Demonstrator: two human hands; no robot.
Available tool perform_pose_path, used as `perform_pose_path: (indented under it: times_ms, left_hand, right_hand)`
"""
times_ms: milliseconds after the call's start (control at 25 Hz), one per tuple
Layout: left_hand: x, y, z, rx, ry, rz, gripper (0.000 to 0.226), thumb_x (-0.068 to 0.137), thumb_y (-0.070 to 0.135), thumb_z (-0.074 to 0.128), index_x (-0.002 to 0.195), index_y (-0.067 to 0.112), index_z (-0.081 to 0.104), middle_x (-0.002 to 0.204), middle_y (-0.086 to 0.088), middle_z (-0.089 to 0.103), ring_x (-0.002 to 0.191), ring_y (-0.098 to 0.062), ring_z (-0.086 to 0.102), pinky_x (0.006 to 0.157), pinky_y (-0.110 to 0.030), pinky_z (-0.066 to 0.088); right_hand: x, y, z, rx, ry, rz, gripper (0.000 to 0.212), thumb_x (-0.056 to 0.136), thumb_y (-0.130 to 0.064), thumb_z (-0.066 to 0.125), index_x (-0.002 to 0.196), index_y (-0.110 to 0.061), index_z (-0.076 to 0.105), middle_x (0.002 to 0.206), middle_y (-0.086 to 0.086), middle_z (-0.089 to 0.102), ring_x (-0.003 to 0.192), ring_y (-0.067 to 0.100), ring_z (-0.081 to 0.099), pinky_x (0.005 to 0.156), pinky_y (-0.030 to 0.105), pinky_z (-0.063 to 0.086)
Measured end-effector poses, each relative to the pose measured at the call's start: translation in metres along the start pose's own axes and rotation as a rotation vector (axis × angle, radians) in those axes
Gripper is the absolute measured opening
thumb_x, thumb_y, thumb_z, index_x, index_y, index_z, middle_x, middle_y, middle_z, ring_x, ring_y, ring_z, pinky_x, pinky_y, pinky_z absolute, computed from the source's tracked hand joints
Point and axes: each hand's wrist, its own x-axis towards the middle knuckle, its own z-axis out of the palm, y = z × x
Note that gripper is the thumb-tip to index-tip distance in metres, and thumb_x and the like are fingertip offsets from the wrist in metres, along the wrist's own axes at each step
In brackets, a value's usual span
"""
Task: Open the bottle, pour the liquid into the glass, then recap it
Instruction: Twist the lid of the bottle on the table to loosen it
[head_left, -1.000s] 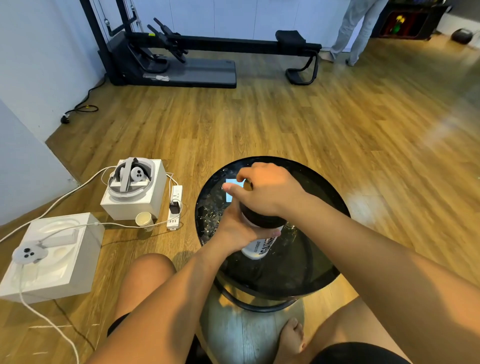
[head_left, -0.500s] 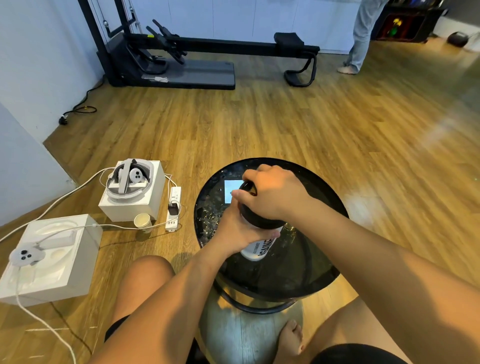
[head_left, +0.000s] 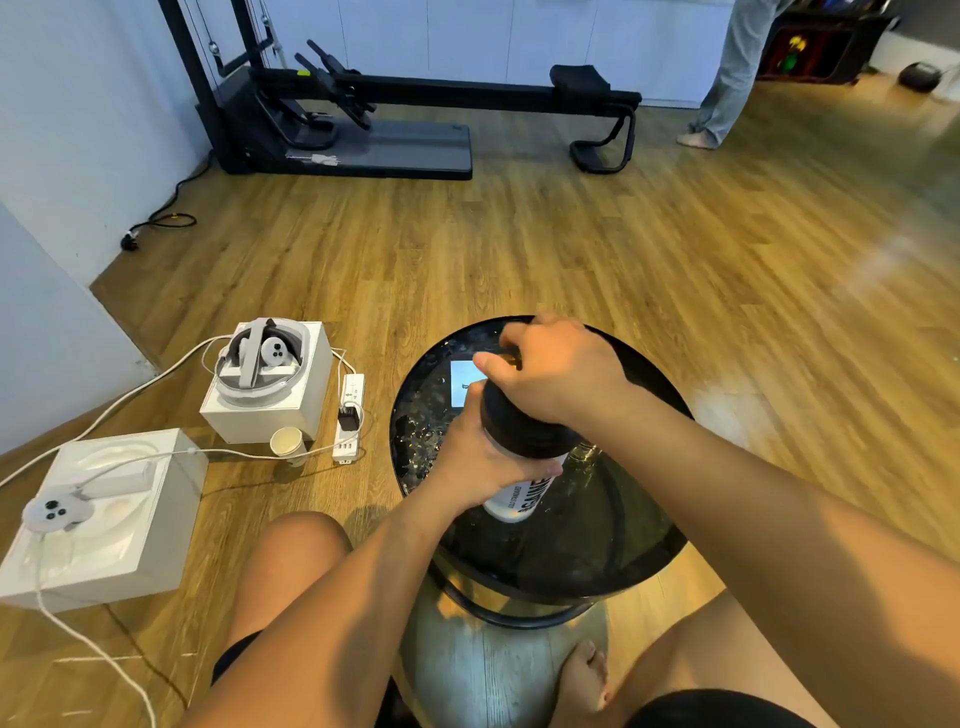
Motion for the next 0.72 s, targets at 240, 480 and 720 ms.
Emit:
perform_pose_path:
  times_ms: [240, 480, 720]
  left_hand:
    - [-0.003, 0.001, 0.001, 0.036, -0.032, -0.018, 0.083, 0.058, 0.024, 0.097, 0.122, 0.024, 0.044, 0.102, 0.024, 0.054, 0.098, 0.001, 0.057, 0.069, 0.0, 0.043]
    - [0.001, -0.003, 0.001, -0.015, -0.021, -0.017, 0.093, 0.054, 0.027, 0.098, 0.122, 0.038, 0.036, 0.106, 0.023, 0.057, 0.098, 0.008, 0.054, 0.078, -0.01, 0.042]
    - [0.001, -0.006, 0.0, -0.001, -0.003, 0.009, 0.094, 0.05, 0.034, 0.098, 0.121, 0.04, 0.036, 0.111, 0.015, 0.062, 0.105, -0.004, 0.062, 0.077, -0.016, 0.048]
  right_hand:
    - [-0.012, -0.013, 0.013, 0.26, -0.011, -0.41, 0.036, 0.094, -0.054, 0.057, 0.103, -0.021, 0.07, 0.086, -0.006, 0.066, 0.083, 0.014, 0.06, 0.081, 0.038, 0.051]
    - [0.0, 0.002, 0.003, 0.219, 0.115, -0.277, 0.036, 0.095, -0.056, 0.05, 0.098, -0.024, 0.067, 0.099, -0.002, 0.063, 0.094, 0.02, 0.059, 0.078, 0.039, 0.051]
    - [-0.011, 0.008, 0.016, 0.02, 0.002, -0.237, 0.04, 0.092, -0.048, 0.054, 0.123, -0.025, 0.063, 0.125, 0.0, 0.06, 0.118, 0.022, 0.054, 0.101, 0.04, 0.042]
